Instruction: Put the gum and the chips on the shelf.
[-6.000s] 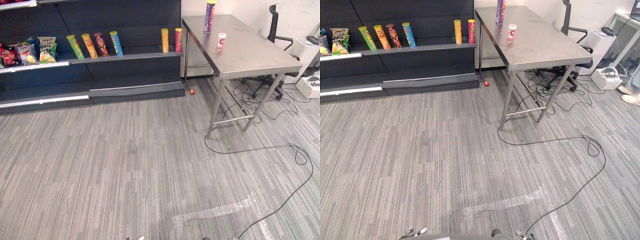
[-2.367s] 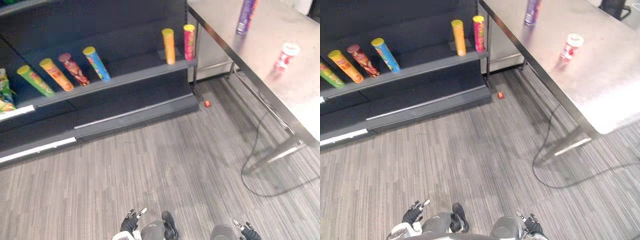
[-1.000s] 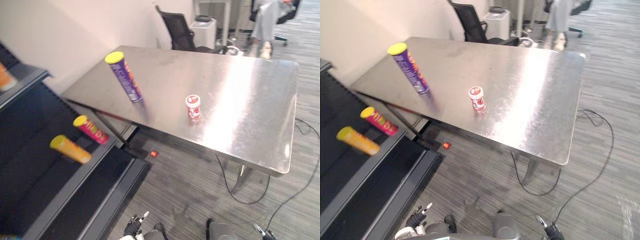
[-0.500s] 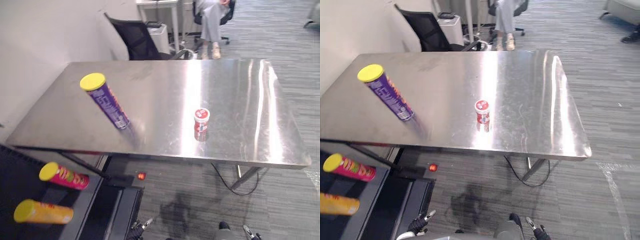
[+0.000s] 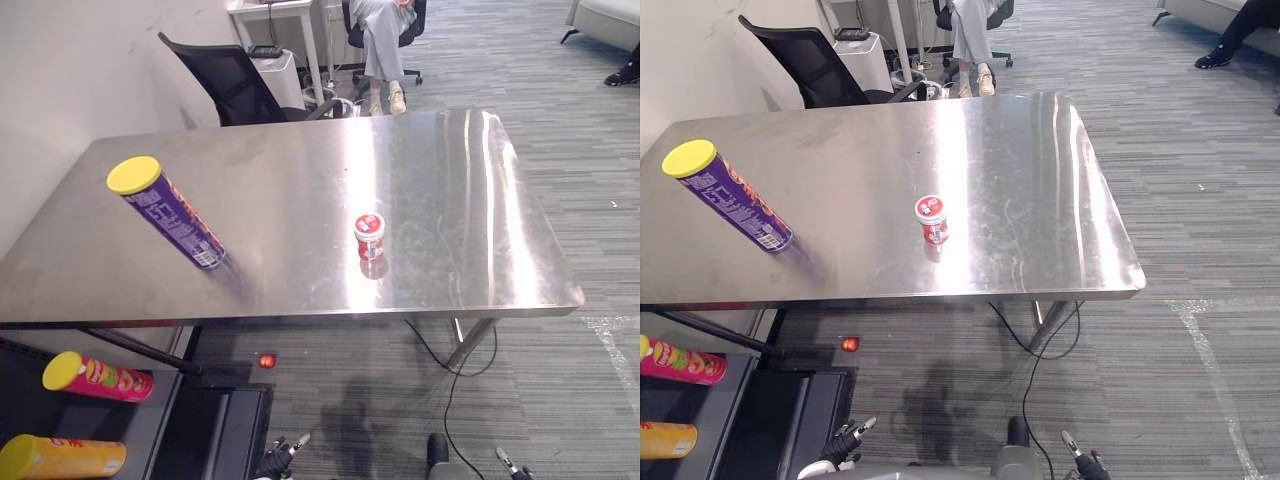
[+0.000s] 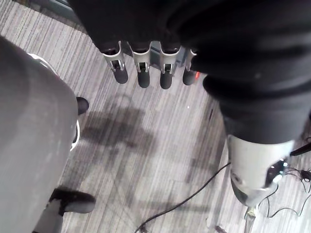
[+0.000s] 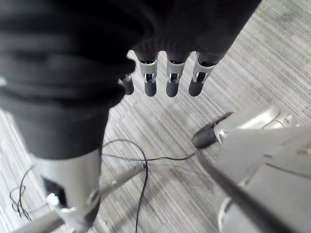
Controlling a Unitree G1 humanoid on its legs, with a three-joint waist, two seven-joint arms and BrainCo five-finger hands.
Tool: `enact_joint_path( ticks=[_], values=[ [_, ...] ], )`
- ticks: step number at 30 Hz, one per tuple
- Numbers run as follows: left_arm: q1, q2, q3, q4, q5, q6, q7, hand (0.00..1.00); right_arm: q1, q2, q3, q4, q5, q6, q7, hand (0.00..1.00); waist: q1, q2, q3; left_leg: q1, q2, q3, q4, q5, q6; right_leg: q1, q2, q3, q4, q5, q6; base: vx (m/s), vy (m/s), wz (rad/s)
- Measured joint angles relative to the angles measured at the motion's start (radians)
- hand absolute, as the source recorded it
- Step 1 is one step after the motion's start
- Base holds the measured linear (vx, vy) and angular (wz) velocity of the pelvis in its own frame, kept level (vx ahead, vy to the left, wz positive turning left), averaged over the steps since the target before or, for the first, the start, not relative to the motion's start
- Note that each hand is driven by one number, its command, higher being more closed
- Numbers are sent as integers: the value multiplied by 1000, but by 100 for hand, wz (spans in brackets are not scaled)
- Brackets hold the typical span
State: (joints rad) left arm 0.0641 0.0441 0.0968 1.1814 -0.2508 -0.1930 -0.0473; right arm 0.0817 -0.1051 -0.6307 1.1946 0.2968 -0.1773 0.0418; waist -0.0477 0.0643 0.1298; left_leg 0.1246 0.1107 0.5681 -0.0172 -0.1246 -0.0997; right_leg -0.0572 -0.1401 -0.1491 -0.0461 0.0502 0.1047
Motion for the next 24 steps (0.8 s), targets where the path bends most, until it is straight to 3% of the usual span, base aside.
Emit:
enact_joint_path(
  ticks=[6, 10, 13, 16, 20, 24],
  values=[
    [2, 2, 65, 1, 38, 2, -2, 0, -34, -147, -319, 0, 37, 0, -47, 0, -6, 7, -3, -1, 11, 24, 2, -5, -7, 7, 25, 22, -43, 20, -7, -35, -66, -13],
    [-6, 3, 96, 0, 38, 2, -3, 0, -80, -257, -409, -4, 37, -2, -79, 0, -8, 1, -5, -1, 8, 29, 0, -5, -8, 6, 32, 36, -53, 29, -10, 20, -42, -8],
    [-2, 3, 109, 0, 38, 1, -3, 0, -111, -296, -407, -101, 36, -3, -110, 0, -13, -2, -6, 1, 6, 46, 0, -6, -8, 2, 33, 48, -54, 29, -10, 12, -29, -14],
    [16, 2, 108, -11, 36, 0, -3, 0, -134, -303, -329, -353, 13, -9, -169, 0, -29, -2, -10, 2, 4, 56, 2, -6, -8, -14, 31, 66, -44, 29, -10, -9, -19, -18],
    [29, -2, 102, -68, 35, -2, -4, 0, -144, -311, -292, -642, -100, -40, -239, 0, -28, 0, -15, 6, 5, 57, 10, -7, -10, -27, 27, 75, -17, 29, -10, -55, -28, -8],
    [54, -2, 94, -87, 35, -3, -5, 0, -123, -304, -226, -843, -185, -46, -256, 0, -28, -8, -16, 15, 6, 56, 11, -18, -18, -26, 29, 79, -15, 28, -9, -93, -40, -7]
  ],
)
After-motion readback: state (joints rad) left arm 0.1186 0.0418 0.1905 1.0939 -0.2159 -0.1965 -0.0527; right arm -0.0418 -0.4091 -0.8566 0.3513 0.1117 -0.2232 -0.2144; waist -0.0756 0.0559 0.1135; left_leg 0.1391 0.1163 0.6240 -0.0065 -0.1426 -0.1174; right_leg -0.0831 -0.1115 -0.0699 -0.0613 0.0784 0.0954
